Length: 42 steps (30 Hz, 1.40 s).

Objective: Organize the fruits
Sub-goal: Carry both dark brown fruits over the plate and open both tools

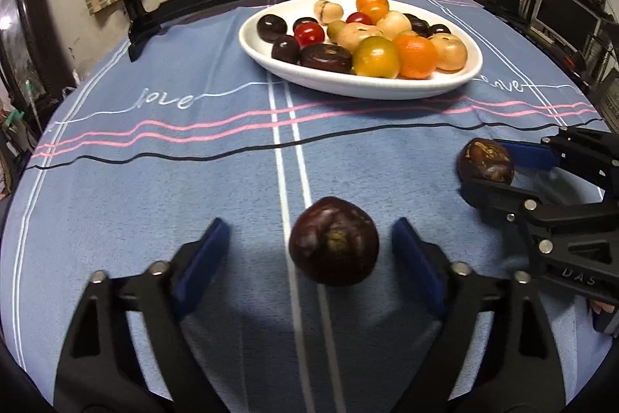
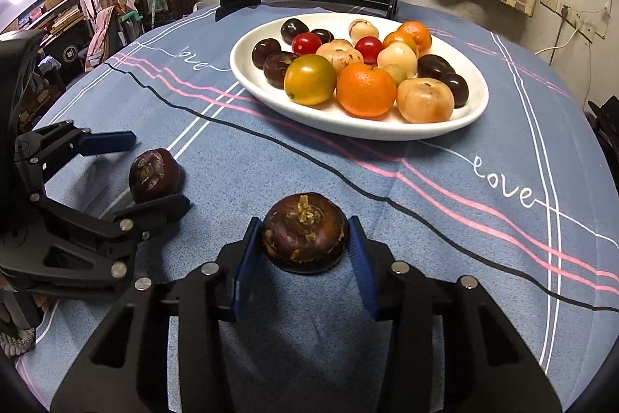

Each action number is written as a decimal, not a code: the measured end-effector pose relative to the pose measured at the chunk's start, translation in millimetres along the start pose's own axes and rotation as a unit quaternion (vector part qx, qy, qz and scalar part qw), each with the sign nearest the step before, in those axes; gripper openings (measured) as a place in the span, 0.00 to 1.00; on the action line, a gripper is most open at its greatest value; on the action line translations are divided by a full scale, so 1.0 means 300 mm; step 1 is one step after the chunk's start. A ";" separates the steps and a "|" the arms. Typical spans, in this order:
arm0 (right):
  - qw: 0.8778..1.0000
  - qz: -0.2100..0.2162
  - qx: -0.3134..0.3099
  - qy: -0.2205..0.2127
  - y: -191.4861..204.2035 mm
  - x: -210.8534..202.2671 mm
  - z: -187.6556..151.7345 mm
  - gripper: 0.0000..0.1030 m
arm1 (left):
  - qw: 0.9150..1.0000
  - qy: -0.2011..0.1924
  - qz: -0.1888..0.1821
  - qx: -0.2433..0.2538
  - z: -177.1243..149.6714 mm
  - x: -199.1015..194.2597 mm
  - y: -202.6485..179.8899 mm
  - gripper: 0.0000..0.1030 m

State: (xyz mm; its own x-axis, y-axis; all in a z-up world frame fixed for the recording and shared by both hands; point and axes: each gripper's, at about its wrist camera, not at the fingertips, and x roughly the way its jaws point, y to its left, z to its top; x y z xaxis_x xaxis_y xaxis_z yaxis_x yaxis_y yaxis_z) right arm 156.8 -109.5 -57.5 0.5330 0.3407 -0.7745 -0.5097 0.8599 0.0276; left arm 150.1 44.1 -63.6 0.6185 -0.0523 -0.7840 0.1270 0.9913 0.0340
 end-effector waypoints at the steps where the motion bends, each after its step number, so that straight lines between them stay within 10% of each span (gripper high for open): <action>1: 1.000 0.000 0.000 0.001 0.000 0.001 0.000 0.43 | 1.000 0.000 -0.011 -0.004 0.000 0.000 0.004 0.73; 6: 1.000 0.001 0.001 0.003 -0.002 0.002 -0.001 0.43 | 1.000 -0.010 -0.021 0.011 -0.003 -0.012 -0.022 0.43; 23: 0.996 0.001 0.046 -0.071 -0.067 -0.140 0.010 0.43 | 0.996 -0.087 -0.001 0.019 0.030 -0.111 -0.038 0.42; 31: 0.981 -0.011 0.112 -0.158 -0.202 -0.328 0.047 0.43 | 0.991 -0.130 0.005 0.025 0.248 -0.167 -0.033 0.42; 42: 0.981 -0.023 0.107 -0.162 -0.282 -0.235 0.284 0.43 | 0.991 -0.136 -0.002 0.004 0.477 -0.026 -0.039 0.42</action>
State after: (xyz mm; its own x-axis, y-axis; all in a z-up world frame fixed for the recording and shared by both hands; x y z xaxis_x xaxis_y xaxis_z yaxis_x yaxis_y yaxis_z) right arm 220.0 -173.8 48.5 0.7567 0.3728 -0.5371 -0.3446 0.9256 0.1569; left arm 254.6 15.6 30.8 0.8035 -0.0885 -0.5886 0.1354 0.9901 0.0358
